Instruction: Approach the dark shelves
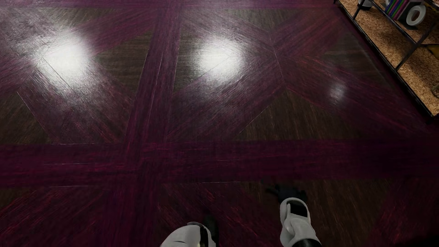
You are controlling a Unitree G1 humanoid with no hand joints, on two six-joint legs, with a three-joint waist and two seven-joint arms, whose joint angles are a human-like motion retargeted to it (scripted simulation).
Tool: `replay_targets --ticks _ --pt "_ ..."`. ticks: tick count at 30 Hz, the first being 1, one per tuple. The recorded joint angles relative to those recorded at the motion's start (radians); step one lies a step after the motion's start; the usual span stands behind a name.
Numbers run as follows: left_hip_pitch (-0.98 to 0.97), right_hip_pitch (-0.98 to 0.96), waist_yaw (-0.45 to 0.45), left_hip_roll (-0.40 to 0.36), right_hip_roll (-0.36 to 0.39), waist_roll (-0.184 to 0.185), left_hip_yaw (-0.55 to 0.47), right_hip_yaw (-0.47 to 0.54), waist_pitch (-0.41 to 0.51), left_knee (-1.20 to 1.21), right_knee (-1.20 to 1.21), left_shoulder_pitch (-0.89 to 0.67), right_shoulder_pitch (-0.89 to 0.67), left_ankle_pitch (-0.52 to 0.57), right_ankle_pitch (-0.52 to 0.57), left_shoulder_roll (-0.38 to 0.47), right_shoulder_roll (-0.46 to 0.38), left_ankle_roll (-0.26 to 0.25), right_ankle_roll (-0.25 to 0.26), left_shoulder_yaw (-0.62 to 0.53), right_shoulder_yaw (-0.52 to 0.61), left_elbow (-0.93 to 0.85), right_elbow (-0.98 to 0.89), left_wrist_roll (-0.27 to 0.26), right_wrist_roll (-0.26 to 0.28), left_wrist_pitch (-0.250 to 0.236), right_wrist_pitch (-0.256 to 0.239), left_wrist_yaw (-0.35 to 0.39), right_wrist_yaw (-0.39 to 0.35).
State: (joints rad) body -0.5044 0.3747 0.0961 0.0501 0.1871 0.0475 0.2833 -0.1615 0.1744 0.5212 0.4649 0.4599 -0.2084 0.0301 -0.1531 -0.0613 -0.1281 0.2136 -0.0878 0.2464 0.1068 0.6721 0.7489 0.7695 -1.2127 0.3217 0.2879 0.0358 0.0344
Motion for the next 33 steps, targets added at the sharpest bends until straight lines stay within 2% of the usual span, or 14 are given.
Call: replay_targets --ticks 3,5,7,10,12,14,16,17,20,23,25,27,29,33 --pt "0.050 -0.229 0.004 0.001 -0.129 -0.053 0.042 0.003 0.002 0.160 0.566 -0.025 0.137 -0.192 0.293 -0.020 0.045 -0.028 0.203 -0.024 0.006 0.055 0.177 0.035 -0.028 0.043 0.119 -0.037 0.106" --pt "0.157 -0.449 -0.023 -0.028 -0.197 -0.081 0.056 0.052 0.001 0.120 0.837 -0.096 0.258 -0.252 0.224 -0.021 0.039 -0.058 0.159 -0.040 0.061 0.093 0.186 0.077 -0.125 0.049 0.103 0.023 0.126" --pt "0.279 -0.649 -0.067 -0.066 -0.272 -0.098 0.036 0.085 -0.003 0.041 0.918 -0.173 0.416 -0.287 0.198 -0.020 0.071 -0.083 0.136 -0.040 -0.036 0.083 0.094 0.062 -0.077 0.013 0.099 0.135 0.070" --pt "0.440 -0.871 -0.136 -0.105 -0.357 -0.108 -0.023 0.090 -0.005 -0.040 0.700 -0.328 0.610 -0.360 0.158 0.053 0.126 -0.114 0.047 -0.141 -0.188 0.089 -0.018 0.082 0.079 -0.057 0.075 0.057 0.081" --pt "0.547 -0.926 -0.165 -0.125 -0.378 -0.111 -0.044 0.060 -0.005 -0.103 0.319 -0.438 0.660 -0.407 0.191 0.117 0.124 -0.133 0.050 -0.218 -0.209 0.072 -0.006 0.099 0.087 -0.106 0.055 0.008 0.121" --pt "0.671 -0.890 -0.180 -0.134 -0.292 -0.110 -0.046 0.134 -0.006 -0.201 -0.211 -0.534 0.661 -0.439 0.208 0.169 0.101 -0.162 0.088 -0.274 -0.153 0.060 0.035 0.125 -0.028 -0.112 0.047 0.019 0.174" --pt "0.773 -0.918 -0.184 -0.131 -0.208 -0.102 -0.024 0.222 -0.003 -0.230 -0.344 -0.582 0.651 -0.484 0.146 0.189 0.084 -0.196 0.204 -0.266 -0.146 0.043 0.020 0.111 -0.125 -0.098 0.004 0.052 0.211" --pt "0.814 -0.927 -0.185 -0.119 -0.179 -0.097 -0.008 0.217 -0.001 -0.216 -0.268 -0.584 0.644 -0.501 0.186 0.193 0.090 -0.213 0.157 -0.251 -0.173 0.028 -0.002 0.088 -0.141 -0.099 -0.008 0.060 0.207" --pt "0.856 -0.934 -0.210 -0.041 -0.170 -0.056 -0.036 0.138 0.012 -0.009 0.019 -0.558 0.635 -0.320 0.306 0.192 0.185 -0.182 0.083 -0.281 -0.365 0.012 -0.108 0.071 0.002 -0.112 0.017 0.059 0.110" --pt "0.642 -0.847 -0.199 0.143 -0.159 0.007 -0.049 0.050 0.026 0.544 0.149 -0.477 0.553 0.017 0.136 0.184 0.221 -0.191 0.041 -0.321 -0.418 -0.004 -0.061 0.102 0.107 -0.098 0.077 0.015 0.030" --pt "0.434 -0.722 -0.167 0.188 -0.135 0.038 -0.100 0.034 0.030 0.786 0.105 -0.384 0.425 -0.090 0.065 0.160 0.145 -0.147 0.035 -0.293 -0.268 -0.043 0.066 0.084 -0.035 -0.093 0.090 0.009 0.117" --pt "0.244 -0.586 -0.131 0.207 -0.117 0.049 -0.118 0.036 0.027 0.847 0.018 -0.290 0.299 -0.079 0.026 0.141 0.044 -0.163 0.036 -0.248 -0.059 -0.070 0.105 0.045 -0.262 -0.097 -0.033 0.035 0.162" --pt "0.103 -0.464 -0.097 0.199 -0.101 0.051 -0.105 0.041 0.019 0.724 -0.052 -0.203 0.185 -0.080 -0.020 0.135 0.014 -0.154 0.039 -0.216 0.005 -0.077 0.064 0.020 -0.336 -0.084 -0.097 0.040 0.106" --pt "0.022 -0.263 -0.062 0.117 -0.063 0.052 -0.073 0.041 0.004 -0.055 -0.154 -0.099 0.021 -0.027 -0.131 0.132 0.019 -0.220 0.051 -0.141 -0.105 -0.004 -0.082 0.017 -0.028 -0.025 -0.104 0.034 0.018"
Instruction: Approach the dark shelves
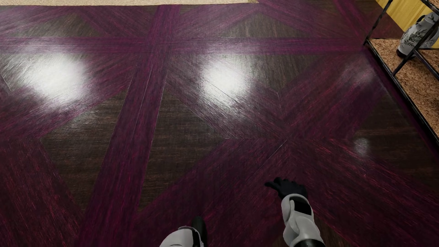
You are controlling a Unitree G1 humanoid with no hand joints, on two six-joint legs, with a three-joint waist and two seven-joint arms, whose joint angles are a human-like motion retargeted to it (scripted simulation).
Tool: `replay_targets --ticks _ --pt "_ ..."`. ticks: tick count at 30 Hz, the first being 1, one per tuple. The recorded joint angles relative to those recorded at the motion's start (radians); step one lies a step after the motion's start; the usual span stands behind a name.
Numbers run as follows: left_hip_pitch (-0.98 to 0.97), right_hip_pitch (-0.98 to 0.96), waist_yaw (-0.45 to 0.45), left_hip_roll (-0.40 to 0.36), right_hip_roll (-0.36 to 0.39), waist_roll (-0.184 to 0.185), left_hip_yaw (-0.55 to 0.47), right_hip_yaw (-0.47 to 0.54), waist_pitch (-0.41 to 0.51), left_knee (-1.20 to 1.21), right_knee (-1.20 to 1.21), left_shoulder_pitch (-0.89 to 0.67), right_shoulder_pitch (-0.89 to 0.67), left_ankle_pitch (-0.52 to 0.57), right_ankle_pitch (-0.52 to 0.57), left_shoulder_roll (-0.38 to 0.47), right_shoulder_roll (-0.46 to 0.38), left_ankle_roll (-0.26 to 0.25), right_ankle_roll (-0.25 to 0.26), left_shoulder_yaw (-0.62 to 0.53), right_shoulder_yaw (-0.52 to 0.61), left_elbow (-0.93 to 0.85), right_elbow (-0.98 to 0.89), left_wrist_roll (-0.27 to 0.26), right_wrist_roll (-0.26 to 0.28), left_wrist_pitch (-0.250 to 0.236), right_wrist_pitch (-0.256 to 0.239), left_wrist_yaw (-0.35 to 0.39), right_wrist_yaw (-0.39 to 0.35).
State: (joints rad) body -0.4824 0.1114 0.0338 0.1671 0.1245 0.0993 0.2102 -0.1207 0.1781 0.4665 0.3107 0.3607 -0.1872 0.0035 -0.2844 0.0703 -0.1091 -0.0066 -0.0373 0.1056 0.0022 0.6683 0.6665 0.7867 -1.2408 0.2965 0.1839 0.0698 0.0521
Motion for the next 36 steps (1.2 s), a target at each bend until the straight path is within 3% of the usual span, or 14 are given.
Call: replay_targets --ticks 2,4,7,10,12,14,16,20,22,25,29,31,33,36 --pt "-0.011 0.093 0.003 -0.058 0.016 -0.005 -0.032 -0.003 -0.006 -0.332 -0.041 0.041 -0.032 -0.060 -0.042 -0.026 -0.015 -0.050 0.016 0.051 -0.002 0.048 -0.064 -0.008 0.099 0.016 0.025 0.012 -0.035" --pt "-0.038 0.167 0.006 -0.065 0.007 -0.017 0.061 -0.026 -0.009 -0.245 -0.007 0.067 0.008 -0.045 -0.045 -0.043 -0.045 0.021 0.031 0.062 0.018 0.094 -0.135 0.026 0.129 0.022 0.032 -0.009 -0.065" --pt "-0.019 0.210 0.035 -0.046 -0.062 -0.063 0.111 -0.035 -0.017 0.011 0.200 0.118 0.131 0.053 0.160 -0.105 -0.074 0.190 0.026 0.127 0.074 0.078 -0.132 0.019 0.081 0.024 0.060 -0.034 -0.079" --pt "0.055 -0.026 0.029 -0.098 -0.223 -0.129 0.136 -0.048 -0.011 0.158 0.789 0.068 0.250 -0.137 0.446 -0.151 -0.035 0.174 0.091 0.130 0.051 0.119 0.000 0.047 0.037 0.050 0.158 -0.019 -0.022" --pt "0.161 -0.226 -0.001 -0.154 -0.273 -0.163 0.120 -0.012 -0.009 0.127 1.021 -0.038 0.315 -0.201 0.350 -0.145 0.019 0.153 0.063 0.092 0.010 0.159 0.114 0.091 0.051 0.053 0.216 -0.026 0.037" --pt "0.277 -0.401 -0.034 -0.205 -0.294 -0.176 0.073 0.011 -0.011 0.065 1.070 -0.175 0.407 -0.246 0.331 -0.132 0.056 0.131 0.053 0.048 0.014 0.175 0.161 0.119 0.019 0.006 0.236 -0.014 0.118" --pt "0.380 -0.545 -0.067 -0.241 -0.321 -0.180 0.016 0.017 -0.013 0.013 0.951 -0.306 0.508 -0.291 0.295 -0.122 0.083 0.111 0.021 0.011 0.009 0.153 0.134 0.109 -0.009 -0.099 0.173 0.038 0.147" --pt "0.580 -0.604 -0.111 -0.279 -0.358 -0.187 -0.043 -0.135 -0.021 -0.096 0.153 -0.513 0.595 -0.381 0.368 -0.077 0.138 0.072 0.022 -0.076 -0.054 0.043 0.096 0.086 -0.024 -0.251 0.088 0.154 0.202" --pt "0.693 -0.617 -0.117 -0.282 -0.237 -0.182 -0.030 -0.024 -0.024 -0.167 -0.201 -0.559 0.574 -0.404 0.290 -0.048 0.129 0.053 0.145 -0.113 -0.038 -0.028 0.093 0.073 -0.096 -0.237 0.070 0.177 0.219" --pt "0.817 -0.661 -0.114 -0.257 -0.172 -0.161 0.024 -0.061 -0.022 -0.125 -0.026 -0.526 0.530 -0.385 0.393 -0.007 0.135 0.025 -0.015 -0.138 -0.086 -0.091 0.045 0.033 -0.127 -0.194 0.064 0.174 0.165" --pt "0.680 -0.597 -0.142 -0.074 -0.146 -0.079 0.015 -0.137 -0.006 0.440 0.247 -0.440 0.506 -0.005 0.302 0.034 0.242 0.008 -0.100 -0.232 -0.263 0.078 -0.063 0.113 0.105 -0.053 0.116 0.036 -0.020" --pt "0.486 -0.491 -0.129 0.011 -0.096 -0.042 -0.024 -0.142 0.000 0.754 0.232 -0.369 0.418 -0.001 0.222 0.018 0.223 0.033 -0.088 -0.188 -0.257 0.156 0.015 0.095 0.147 0.012 0.156 -0.018 -0.023" --pt "0.296 -0.363 -0.102 0.068 -0.055 -0.026 -0.045 -0.119 0.000 0.890 0.161 -0.261 0.306 -0.052 0.178 -0.011 0.158 0.062 -0.074 -0.082 -0.137 0.153 0.132 0.028 0.022 0.033 0.166 0.006 0.014" --pt "0.069 -0.187 -0.041 0.103 -0.015 -0.023 -0.055 -0.057 -0.006 0.763 0.058 -0.095 0.179 -0.059 0.116 -0.033 0.090 0.060 -0.049 0.039 0.033 0.072 0.145 -0.064 -0.161 -0.009 0.055 0.071 0.011"
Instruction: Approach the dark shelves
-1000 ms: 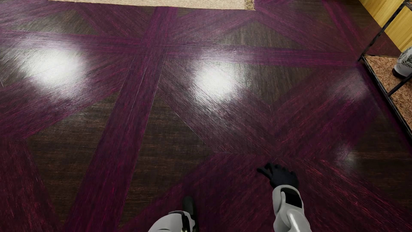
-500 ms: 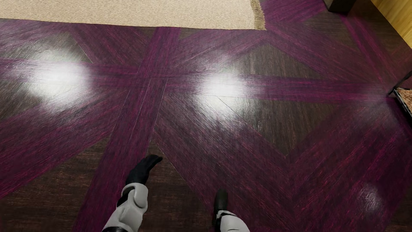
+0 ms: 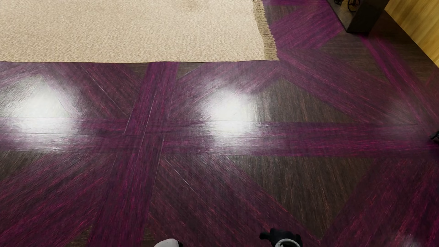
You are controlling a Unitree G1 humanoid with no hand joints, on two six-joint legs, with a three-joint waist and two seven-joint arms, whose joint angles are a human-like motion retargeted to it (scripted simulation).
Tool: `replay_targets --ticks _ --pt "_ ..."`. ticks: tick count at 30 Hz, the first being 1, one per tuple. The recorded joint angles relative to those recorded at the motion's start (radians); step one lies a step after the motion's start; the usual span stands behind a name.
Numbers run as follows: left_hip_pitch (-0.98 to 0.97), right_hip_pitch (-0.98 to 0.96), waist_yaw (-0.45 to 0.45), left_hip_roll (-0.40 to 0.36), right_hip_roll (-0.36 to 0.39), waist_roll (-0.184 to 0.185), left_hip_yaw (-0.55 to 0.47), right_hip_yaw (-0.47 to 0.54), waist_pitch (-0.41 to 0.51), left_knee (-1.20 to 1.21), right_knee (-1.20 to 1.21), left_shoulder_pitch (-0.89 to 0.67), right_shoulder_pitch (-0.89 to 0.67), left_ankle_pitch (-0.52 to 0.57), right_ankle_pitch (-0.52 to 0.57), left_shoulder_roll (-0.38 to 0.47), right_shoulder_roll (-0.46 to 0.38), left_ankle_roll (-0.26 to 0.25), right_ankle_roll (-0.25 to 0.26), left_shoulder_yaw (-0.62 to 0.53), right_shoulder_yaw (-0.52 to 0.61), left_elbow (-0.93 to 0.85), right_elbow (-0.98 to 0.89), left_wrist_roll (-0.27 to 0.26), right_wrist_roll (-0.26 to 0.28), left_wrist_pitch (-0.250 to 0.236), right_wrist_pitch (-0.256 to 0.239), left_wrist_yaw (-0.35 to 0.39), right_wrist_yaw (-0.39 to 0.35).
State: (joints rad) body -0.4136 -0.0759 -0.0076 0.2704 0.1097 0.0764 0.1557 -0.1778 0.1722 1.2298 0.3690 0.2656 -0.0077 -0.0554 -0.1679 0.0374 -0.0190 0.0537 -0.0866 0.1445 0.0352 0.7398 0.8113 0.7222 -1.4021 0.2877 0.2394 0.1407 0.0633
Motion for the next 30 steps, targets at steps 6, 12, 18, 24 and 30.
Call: replay_targets --ticks 6,12,18,24,30 --pt "-0.094 0.247 0.035 -0.067 0.015 -0.008 0.004 0.092 0.002 -1.090 -0.077 0.170 -0.136 -0.021 -0.158 -0.057 -0.023 -0.116 0.067 0.084 0.029 -0.008 -0.167 -0.016 0.176 0.028 -0.041 0.060 -0.055" --pt "-0.055 0.287 0.047 -0.067 -0.166 -0.078 0.168 0.078 0.015 -0.626 0.415 0.121 -0.006 0.010 0.131 -0.111 -0.080 0.071 0.111 0.089 0.057 0.025 -0.088 0.015 0.136 0.047 0.063 0.040 -0.005" --pt "0.226 -0.210 -0.019 -0.251 -0.286 -0.168 0.143 0.069 0.015 -0.697 0.939 -0.258 0.210 -0.186 0.201 -0.022 -0.026 0.052 0.067 -0.022 0.019 0.102 0.005 0.117 0.092 -0.015 0.118 0.028 0.106" --pt "0.497 -0.365 -0.081 -0.362 -0.240 -0.183 0.041 -0.174 -0.005 -0.866 0.024 -0.548 0.287 -0.303 0.234 0.046 -0.018 0.022 0.063 -0.176 -0.081 -0.092 -0.071 0.137 0.092 -0.133 0.073 0.069 0.113" --pt "0.706 -0.382 -0.080 -0.391 -0.177 -0.140 0.038 -0.229 -0.013 -0.790 -0.050 -0.451 0.236 -0.259 0.277 0.053 -0.040 0.018 -0.118 -0.225 -0.164 -0.154 -0.129 0.149 0.101 -0.129 0.065 0.098 0.096"
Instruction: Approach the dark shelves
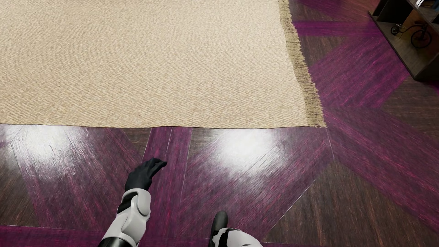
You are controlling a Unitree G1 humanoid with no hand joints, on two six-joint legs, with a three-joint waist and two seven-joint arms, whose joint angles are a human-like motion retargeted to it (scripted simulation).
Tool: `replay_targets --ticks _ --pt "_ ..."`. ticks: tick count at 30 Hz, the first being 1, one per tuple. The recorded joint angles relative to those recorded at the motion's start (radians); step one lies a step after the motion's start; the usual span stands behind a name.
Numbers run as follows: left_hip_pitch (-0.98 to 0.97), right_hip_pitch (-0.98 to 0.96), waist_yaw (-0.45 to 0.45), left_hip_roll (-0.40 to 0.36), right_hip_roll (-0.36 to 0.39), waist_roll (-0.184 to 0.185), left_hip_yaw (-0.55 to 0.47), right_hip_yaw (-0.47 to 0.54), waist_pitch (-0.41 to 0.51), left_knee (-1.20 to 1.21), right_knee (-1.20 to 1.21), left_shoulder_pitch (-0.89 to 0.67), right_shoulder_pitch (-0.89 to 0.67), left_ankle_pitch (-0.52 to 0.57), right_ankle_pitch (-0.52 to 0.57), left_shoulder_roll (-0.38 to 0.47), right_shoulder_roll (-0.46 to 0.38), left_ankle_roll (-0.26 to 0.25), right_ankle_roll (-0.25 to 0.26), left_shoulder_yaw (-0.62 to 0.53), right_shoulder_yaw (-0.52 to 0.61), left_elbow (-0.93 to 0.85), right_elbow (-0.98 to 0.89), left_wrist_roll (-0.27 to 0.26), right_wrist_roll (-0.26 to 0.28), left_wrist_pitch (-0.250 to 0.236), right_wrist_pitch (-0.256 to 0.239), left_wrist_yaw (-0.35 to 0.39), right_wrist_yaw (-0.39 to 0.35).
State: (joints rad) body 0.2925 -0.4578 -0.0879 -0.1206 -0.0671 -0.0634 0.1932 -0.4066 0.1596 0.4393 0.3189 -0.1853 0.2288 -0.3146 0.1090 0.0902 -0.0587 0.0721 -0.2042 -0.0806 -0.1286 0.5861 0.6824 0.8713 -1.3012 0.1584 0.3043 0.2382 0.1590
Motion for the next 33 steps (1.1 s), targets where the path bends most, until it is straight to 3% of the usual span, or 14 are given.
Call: replay_targets --ticks 3,4,6,8,11,15,16,19,20,22,24,27,30,33 --pt "-0.156 0.061 -0.015 0.124 -0.012 0.060 -0.013 -0.036 0.007 0.512 0.187 0.100 -0.035 0.310 -0.130 -0.001 0.073 -0.107 -0.035 -0.011 -0.047 0.216 0.036 0.006 0.062 0.115 0.040 -0.147 -0.110" --pt "-0.244 0.103 -0.011 0.186 0.011 0.078 -0.011 -0.038 0.009 0.686 0.198 0.135 -0.069 0.390 -0.173 0.002 0.088 -0.100 -0.028 0.007 -0.032 0.287 0.070 0.001 0.054 0.166 0.049 -0.221 -0.160" --pt "-0.421 0.206 0.014 0.305 0.079 0.107 -0.012 -0.012 0.010 0.896 0.157 0.243 -0.151 0.284 -0.227 0.005 0.107 -0.034 -0.010 0.071 0.023 0.335 0.137 -0.026 0.000 0.213 0.049 -0.328 -0.277" --pt "-0.582 0.313 0.054 0.390 0.155 0.123 -0.035 0.050 0.008 0.933 0.092 0.387 -0.231 0.275 -0.261 0.019 0.135 -0.001 0.005 0.107 0.060 0.289 0.130 -0.014 0.015 0.181 0.001 -0.363 -0.355" --pt "-0.757 0.441 0.111 0.380 0.223 0.134 -0.068 0.166 0.000 0.658 0.035 0.591 -0.322 0.252 -0.326 -0.017 0.102 0.039 0.029 0.189 0.188 0.197 0.049 -0.040 0.002 0.115 -0.080 -0.318 -0.396" --pt "-0.769 0.596 0.131 0.240 0.261 0.140 -0.089 0.258 -0.005 -0.229 -0.048 0.686 -0.398 0.314 -0.407 -0.084 0.022 -0.096 0.063 0.211 0.245 0.174 -0.064 -0.022 0.062 0.113 -0.138 -0.343 -0.209" --pt "-0.780 0.637 0.126 0.210 0.264 0.141 -0.062 0.259 -0.002 -0.315 -0.052 0.685 -0.397 0.279 -0.428 -0.088 0.007 -0.193 0.075 0.205 0.236 0.171 -0.078 -0.004 0.099 0.105 -0.136 -0.370 -0.144" --pt "-0.798 0.752 0.131 0.175 0.251 0.127 -0.042 0.265 0.006 -0.124 0.010 0.660 -0.350 0.338 -0.411 -0.098 -0.039 -0.048 0.095 0.216 0.252 0.138 -0.017 0.036 0.111 0.099 -0.110 -0.387 -0.109" --pt "-0.783 0.780 0.137 0.190 0.236 0.115 -0.031 0.279 0.007 -0.047 0.064 0.663 -0.339 0.400 -0.359 -0.114 -0.044 -0.028 0.107 0.248 0.271 0.105 0.053 0.023 0.085 0.097 -0.081 -0.342 -0.090" --pt "-0.761 0.732 0.144 0.214 0.169 0.081 0.018 0.272 0.015 0.121 0.327 0.639 -0.300 0.316 -0.179 -0.139 -0.057 0.021 0.127 0.304 0.298 0.077 0.183 -0.017 -0.005 0.094 0.003 -0.237 -0.013" --pt "-0.692 0.575 0.137 0.203 0.059 0.040 0.066 0.258 0.024 0.176 0.715 0.546 -0.225 0.206 -0.002 -0.135 -0.073 0.013 0.280 0.338 0.290 0.127 0.231 -0.067 -0.054 0.109 0.026 -0.201 0.063" --pt "-0.542 0.303 0.098 0.155 -0.061 -0.006 0.078 0.258 0.034 0.129 1.016 0.316 -0.043 0.122 -0.068 -0.030 -0.083 -0.007 0.213 0.240 0.210 0.270 0.139 0.060 -0.031 0.155 -0.040 -0.301 0.057" --pt "-0.393 0.099 0.048 0.101 -0.123 -0.024 0.048 0.248 0.032 0.045 0.907 0.101 0.111 0.065 -0.094 0.031 -0.014 -0.024 0.183 0.115 0.052 0.266 0.043 0.196 0.083 0.089 -0.014 -0.321 -0.003" --pt "-0.265 0.032 0.008 0.072 -0.168 -0.030 0.034 0.120 0.026 -0.023 0.419 -0.011 0.168 -0.003 -0.099 0.024 0.025 -0.046 0.139 0.166 0.007 0.118 0.024 0.041 0.102 -0.005 -0.009 -0.216 -0.011"
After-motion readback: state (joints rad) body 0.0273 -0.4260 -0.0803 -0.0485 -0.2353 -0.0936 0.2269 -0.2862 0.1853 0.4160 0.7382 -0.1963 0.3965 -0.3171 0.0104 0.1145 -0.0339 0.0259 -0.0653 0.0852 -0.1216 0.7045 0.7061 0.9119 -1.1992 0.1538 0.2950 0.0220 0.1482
